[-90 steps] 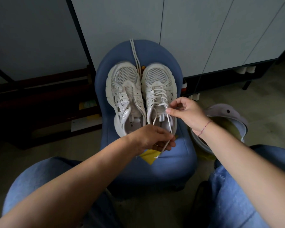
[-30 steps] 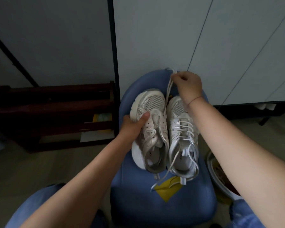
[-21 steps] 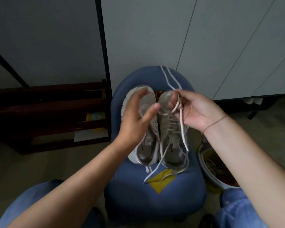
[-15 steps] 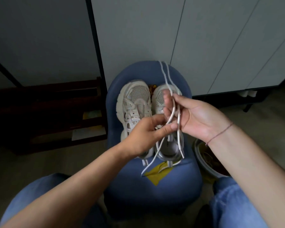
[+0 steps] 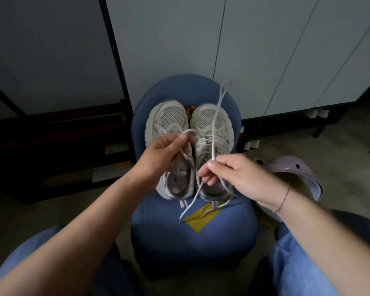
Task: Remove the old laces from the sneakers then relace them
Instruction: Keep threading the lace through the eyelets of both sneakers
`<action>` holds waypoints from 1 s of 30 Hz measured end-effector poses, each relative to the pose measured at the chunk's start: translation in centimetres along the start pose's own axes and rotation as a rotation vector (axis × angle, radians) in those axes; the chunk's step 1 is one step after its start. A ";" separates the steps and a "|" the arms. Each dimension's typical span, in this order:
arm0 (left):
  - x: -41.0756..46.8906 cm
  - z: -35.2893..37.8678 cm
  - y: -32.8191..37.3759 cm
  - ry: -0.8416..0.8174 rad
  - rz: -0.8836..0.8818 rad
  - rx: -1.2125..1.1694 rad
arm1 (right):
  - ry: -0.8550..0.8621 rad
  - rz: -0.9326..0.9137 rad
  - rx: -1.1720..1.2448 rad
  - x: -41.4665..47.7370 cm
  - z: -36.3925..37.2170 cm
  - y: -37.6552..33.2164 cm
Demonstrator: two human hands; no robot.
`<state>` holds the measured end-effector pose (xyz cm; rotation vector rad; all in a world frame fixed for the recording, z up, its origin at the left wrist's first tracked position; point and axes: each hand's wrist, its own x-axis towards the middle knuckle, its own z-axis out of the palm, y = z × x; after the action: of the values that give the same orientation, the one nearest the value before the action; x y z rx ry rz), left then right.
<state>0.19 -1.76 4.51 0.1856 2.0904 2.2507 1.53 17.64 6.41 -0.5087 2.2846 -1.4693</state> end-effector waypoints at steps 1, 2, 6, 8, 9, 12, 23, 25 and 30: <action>-0.2 0.2 0.1 -0.010 0.043 0.050 | 0.005 -0.035 0.012 0.0 0.2 -0.3; -0.5 0.3 0.1 -0.035 0.074 0.086 | -0.001 -0.050 0.056 0.0 0.4 -0.6; -1.3 1.3 0.2 -0.213 0.059 0.045 | -0.134 0.046 0.314 -0.4 0.9 -1.5; -1.5 1.9 0.0 -0.255 0.021 0.051 | -0.172 0.087 0.386 -0.4 0.9 -1.6; -1.4 2.2 0.0 -0.248 0.004 0.086 | -0.181 0.113 0.411 -0.4 0.8 -1.7; -0.9 1.9 -0.9 -0.150 -0.024 0.233 | -0.162 0.145 0.360 -0.3 -0.2 -0.9; 0.1 0.7 -1.5 0.064 -0.251 0.438 | 0.069 -0.038 1.122 0.7 -4.1 0.3; 0.1 0.5 -1.3 0.092 -0.254 0.413 | 0.081 -0.063 1.082 1.1 -3.9 0.2; 0.6 -0.4 -1.2 0.279 -0.158 0.437 | 0.190 -0.108 0.637 3.0 -3.1 -0.1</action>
<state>-0.53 -2.02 3.26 -0.2815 2.6107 1.7918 -2.59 18.52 7.35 -0.3092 1.7747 -2.2467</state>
